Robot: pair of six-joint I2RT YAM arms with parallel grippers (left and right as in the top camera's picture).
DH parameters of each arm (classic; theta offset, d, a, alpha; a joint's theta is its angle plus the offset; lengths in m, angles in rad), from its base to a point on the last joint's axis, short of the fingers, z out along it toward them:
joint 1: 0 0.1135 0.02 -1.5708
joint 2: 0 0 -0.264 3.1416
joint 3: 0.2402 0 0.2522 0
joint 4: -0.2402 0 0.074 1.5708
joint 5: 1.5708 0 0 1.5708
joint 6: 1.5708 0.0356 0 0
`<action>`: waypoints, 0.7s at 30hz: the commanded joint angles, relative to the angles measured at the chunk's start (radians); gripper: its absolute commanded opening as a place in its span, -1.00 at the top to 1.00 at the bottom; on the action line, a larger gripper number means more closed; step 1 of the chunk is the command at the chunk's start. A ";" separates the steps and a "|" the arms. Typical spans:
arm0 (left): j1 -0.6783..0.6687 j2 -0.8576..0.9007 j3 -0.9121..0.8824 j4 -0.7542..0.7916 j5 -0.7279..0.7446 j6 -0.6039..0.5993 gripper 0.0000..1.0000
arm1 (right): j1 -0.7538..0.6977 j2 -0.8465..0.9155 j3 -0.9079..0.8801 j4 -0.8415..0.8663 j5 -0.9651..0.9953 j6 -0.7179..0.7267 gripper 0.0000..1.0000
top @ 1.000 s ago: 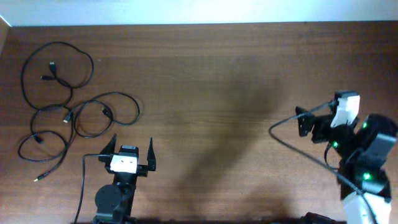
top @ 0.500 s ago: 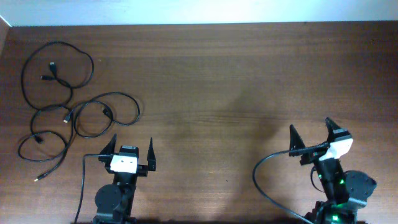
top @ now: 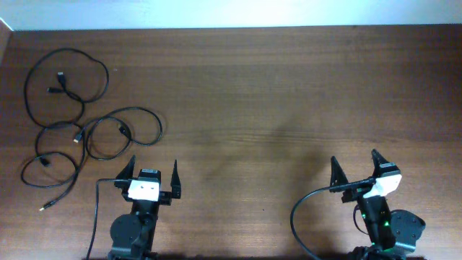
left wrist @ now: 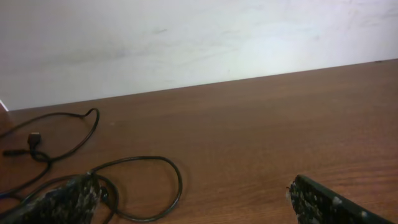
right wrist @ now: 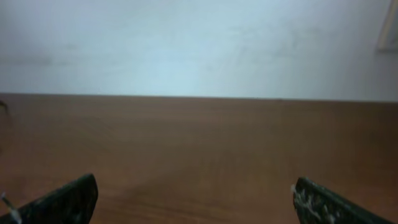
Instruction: Untangle cables
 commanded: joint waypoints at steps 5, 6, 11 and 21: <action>0.006 -0.010 -0.002 -0.005 0.011 0.016 -0.98 | 0.101 -0.094 -0.005 -0.093 0.181 -0.006 -0.98; 0.006 -0.010 -0.002 -0.005 0.011 0.016 -0.98 | 0.106 -0.094 -0.005 -0.093 0.181 -0.020 -0.98; 0.006 -0.010 -0.002 -0.005 0.011 0.016 -0.98 | 0.162 -0.094 -0.005 -0.103 0.289 -0.019 -0.98; 0.006 -0.010 -0.002 -0.005 0.011 0.016 -0.98 | 0.242 -0.094 -0.005 -0.116 0.402 -0.011 -0.98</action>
